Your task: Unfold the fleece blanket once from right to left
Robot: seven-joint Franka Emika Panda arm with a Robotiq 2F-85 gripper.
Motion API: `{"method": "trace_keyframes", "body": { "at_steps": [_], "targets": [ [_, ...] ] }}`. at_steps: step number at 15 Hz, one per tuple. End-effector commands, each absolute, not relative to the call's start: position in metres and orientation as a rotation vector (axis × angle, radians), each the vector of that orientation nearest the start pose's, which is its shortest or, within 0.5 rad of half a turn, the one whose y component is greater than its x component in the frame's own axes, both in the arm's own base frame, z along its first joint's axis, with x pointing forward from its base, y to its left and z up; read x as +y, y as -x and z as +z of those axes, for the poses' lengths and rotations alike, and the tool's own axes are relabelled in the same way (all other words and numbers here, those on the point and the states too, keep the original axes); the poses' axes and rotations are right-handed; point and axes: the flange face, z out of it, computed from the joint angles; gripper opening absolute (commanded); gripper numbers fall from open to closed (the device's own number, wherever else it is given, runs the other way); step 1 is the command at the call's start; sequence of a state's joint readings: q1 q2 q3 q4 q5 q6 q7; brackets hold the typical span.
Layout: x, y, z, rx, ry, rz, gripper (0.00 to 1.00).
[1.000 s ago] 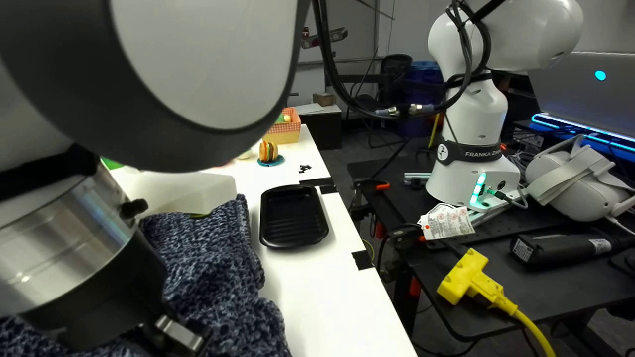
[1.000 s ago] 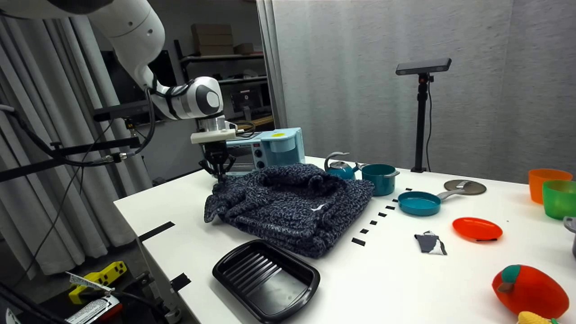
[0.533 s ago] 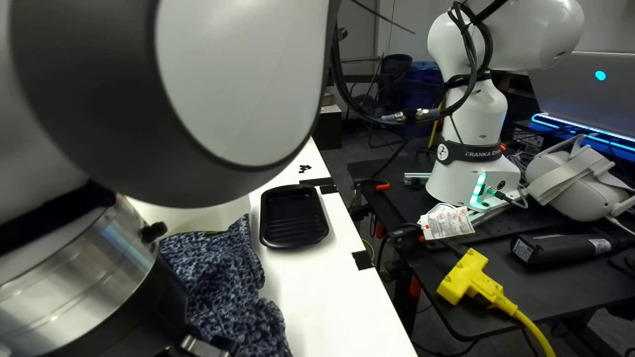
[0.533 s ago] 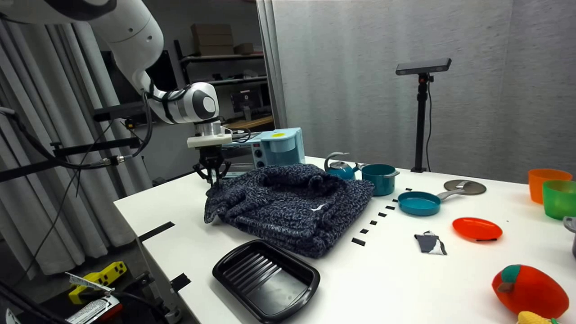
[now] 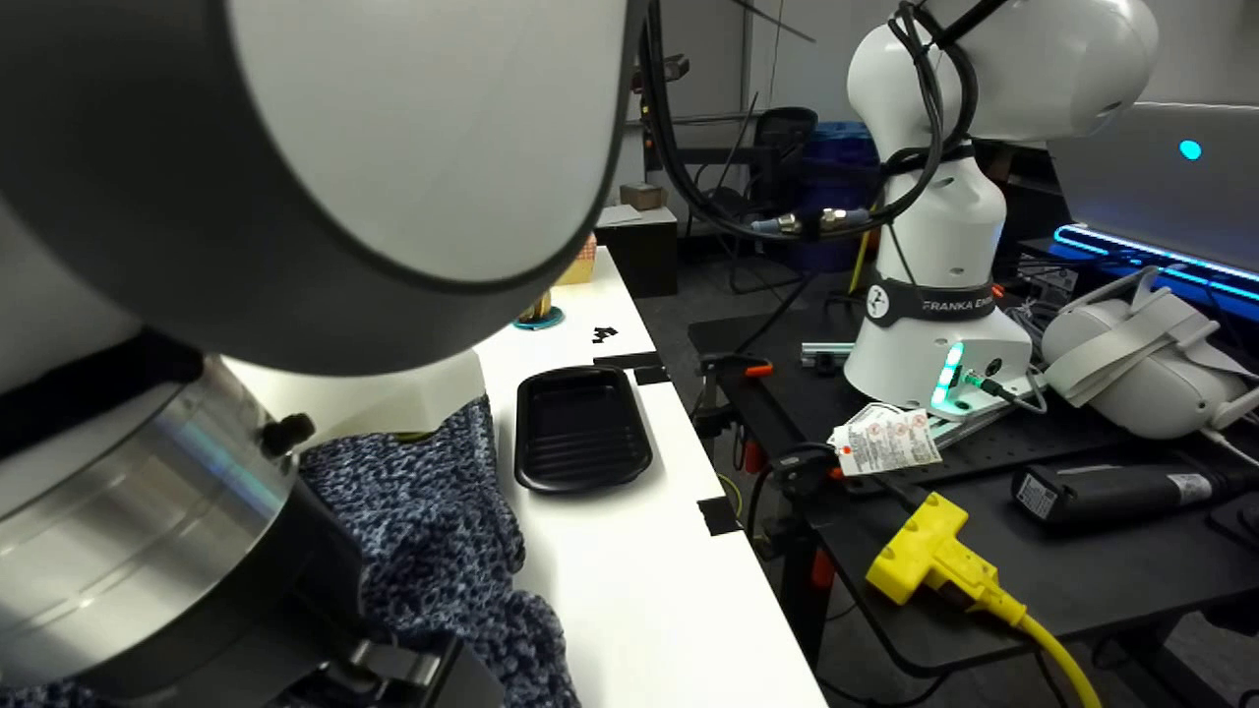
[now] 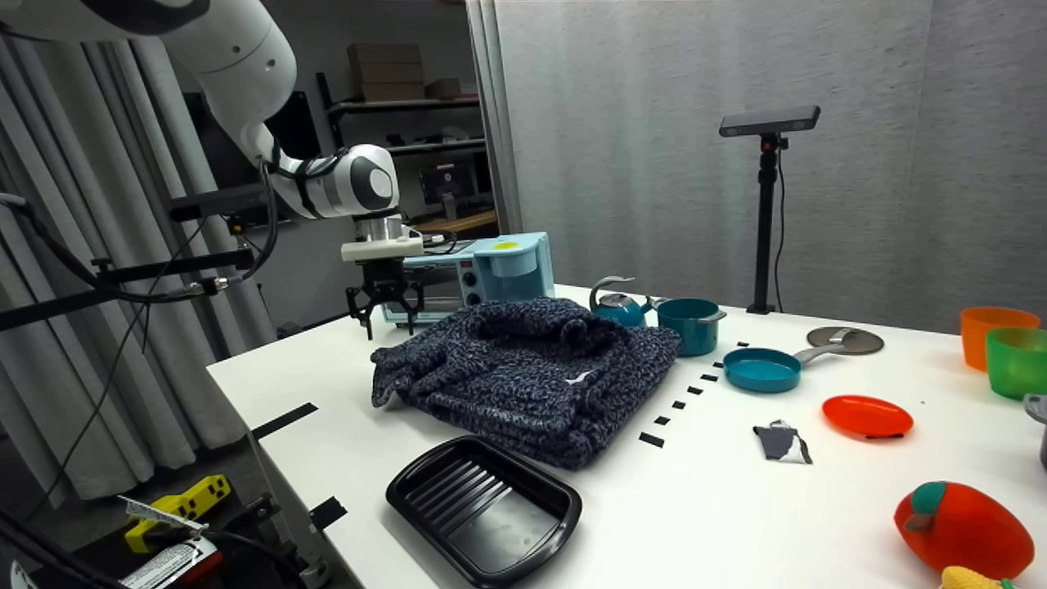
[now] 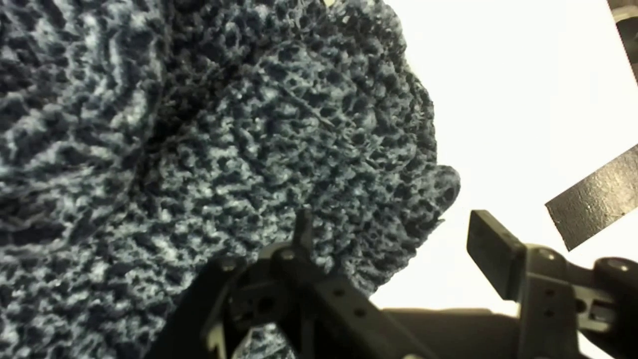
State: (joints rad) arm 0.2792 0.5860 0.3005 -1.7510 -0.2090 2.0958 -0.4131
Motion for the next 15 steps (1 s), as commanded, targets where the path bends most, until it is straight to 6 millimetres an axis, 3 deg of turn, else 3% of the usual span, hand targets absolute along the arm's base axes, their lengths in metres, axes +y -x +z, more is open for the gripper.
{"method": "trace_keyframes", "body": {
  "at_steps": [1, 5, 11, 15],
  "targets": [
    [0.327, -0.551, 0.253, -1.662, 2.678, 0.32, 1.0],
    [0.312, -0.565, 0.254, -1.68, 2.754, 0.206, 1.0],
    [0.266, -0.601, 0.236, -1.641, 2.862, 0.094, 1.0],
    [0.244, -0.614, 0.226, -1.598, 2.897, 0.088, 1.0]
  ]
}}
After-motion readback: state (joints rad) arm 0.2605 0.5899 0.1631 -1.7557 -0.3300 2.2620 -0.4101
